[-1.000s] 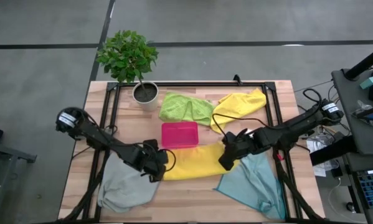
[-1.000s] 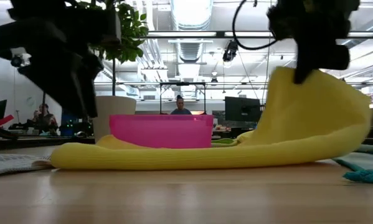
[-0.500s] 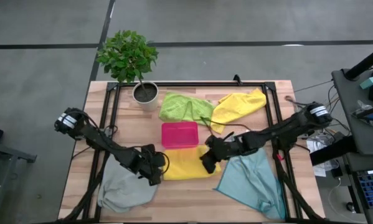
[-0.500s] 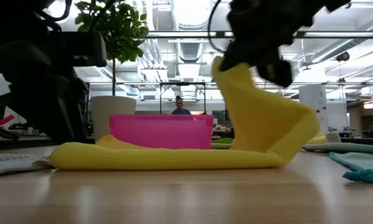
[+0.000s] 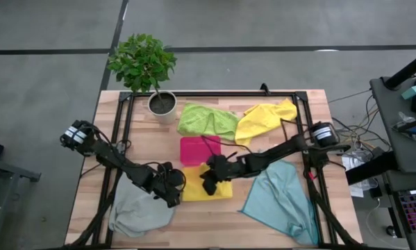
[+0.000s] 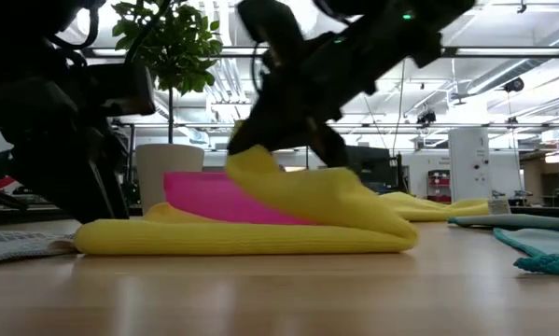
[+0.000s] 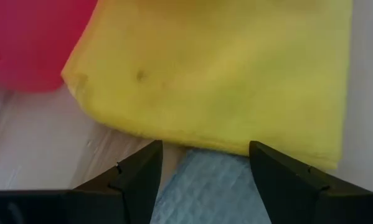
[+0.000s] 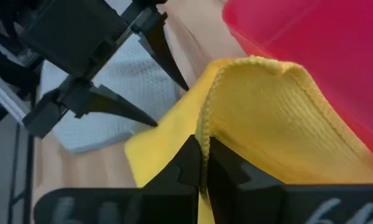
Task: Fold microfiber towels
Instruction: Fold the bottom yellow microfiber cloth
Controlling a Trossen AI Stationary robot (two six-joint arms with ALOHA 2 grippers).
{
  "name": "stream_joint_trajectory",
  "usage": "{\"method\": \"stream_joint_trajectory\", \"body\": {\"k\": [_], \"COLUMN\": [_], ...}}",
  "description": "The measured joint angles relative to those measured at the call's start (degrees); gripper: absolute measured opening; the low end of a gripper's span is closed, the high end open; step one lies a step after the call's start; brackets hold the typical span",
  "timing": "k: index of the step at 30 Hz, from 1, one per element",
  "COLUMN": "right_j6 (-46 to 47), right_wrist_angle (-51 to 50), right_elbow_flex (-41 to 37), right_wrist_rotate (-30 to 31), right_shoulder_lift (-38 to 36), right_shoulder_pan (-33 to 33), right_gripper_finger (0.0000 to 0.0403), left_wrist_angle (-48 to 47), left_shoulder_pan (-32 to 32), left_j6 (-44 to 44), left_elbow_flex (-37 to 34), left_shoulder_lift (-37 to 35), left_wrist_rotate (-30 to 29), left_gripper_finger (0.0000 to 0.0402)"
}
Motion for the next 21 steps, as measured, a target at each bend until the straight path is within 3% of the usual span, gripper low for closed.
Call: {"method": "stream_joint_trajectory", "body": {"k": [8, 21], "right_j6": [-4.2, -8.3], "right_wrist_angle": [-10.2, -12.8], "right_elbow_flex": [10.7, 17.5], "right_wrist_rotate": [0.7, 0.4], "right_shoulder_lift": [6.1, 11.0], "right_shoulder_pan": [-0.2, -0.2], "right_gripper_finger": [0.0023, 0.0147], "left_wrist_angle": [0.7, 3.0], "left_shoulder_pan": [0.0, 0.0], "left_j6": [0.0, 0.0], "left_elbow_flex": [0.2, 0.0], "left_shoulder_lift": [0.0, 0.0], "left_wrist_rotate": [-0.1, -0.1], "left_gripper_finger": [0.0224, 0.0224]}}
